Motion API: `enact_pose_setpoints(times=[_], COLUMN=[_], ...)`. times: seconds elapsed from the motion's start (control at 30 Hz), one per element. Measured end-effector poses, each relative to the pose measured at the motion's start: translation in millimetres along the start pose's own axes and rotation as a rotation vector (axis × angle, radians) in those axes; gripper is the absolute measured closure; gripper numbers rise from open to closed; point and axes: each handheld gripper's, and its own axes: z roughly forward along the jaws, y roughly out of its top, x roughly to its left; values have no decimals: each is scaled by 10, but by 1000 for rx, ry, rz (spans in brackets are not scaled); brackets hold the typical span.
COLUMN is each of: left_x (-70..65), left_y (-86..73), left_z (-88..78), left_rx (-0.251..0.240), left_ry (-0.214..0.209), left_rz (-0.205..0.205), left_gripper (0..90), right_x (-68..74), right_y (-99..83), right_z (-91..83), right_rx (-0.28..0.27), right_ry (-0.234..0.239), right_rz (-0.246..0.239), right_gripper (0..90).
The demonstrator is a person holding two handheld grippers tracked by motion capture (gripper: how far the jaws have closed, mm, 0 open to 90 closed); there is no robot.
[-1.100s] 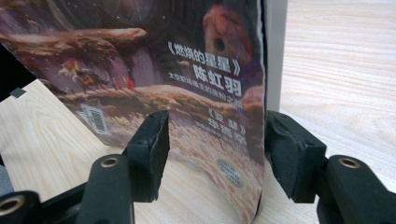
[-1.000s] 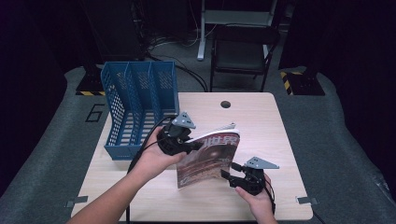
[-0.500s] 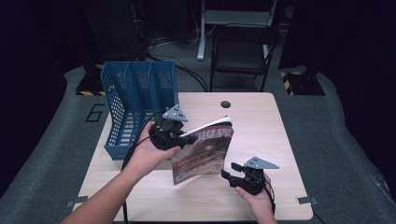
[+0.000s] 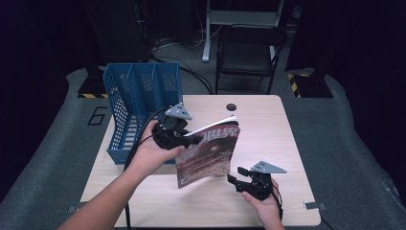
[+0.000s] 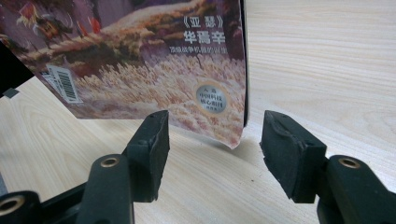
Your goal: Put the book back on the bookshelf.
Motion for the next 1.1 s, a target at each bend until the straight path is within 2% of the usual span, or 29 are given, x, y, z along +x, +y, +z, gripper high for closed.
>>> enact_pose_setpoints(times=[0.27,0.53,0.67,0.7,0.83,1.1], left_x=[32,49,57,70,100,127], left_y=[91,175,205,223,249,291], left_z=[-39,-73,-93,-110,-139,-189], left_rx=[-13,-20,-25,-27,-36,-36], left_ry=[1,9,11,12,14,21], left_rz=[-12,-7,-9,-10,-18,-22], left_gripper=[841,841,841,841,841,841], right_x=[3,-10,-21,-13,-16,-15], right_y=[1,2,0,1,0,-3], right_z=[1,-3,-12,-12,-3,-4], right_rx=[1,-3,3,1,3,5], right_ry=[-1,-6,0,6,-7,4], right_rz=[2,8,-1,10,9,11], right_gripper=[416,416,416,416,416,416])
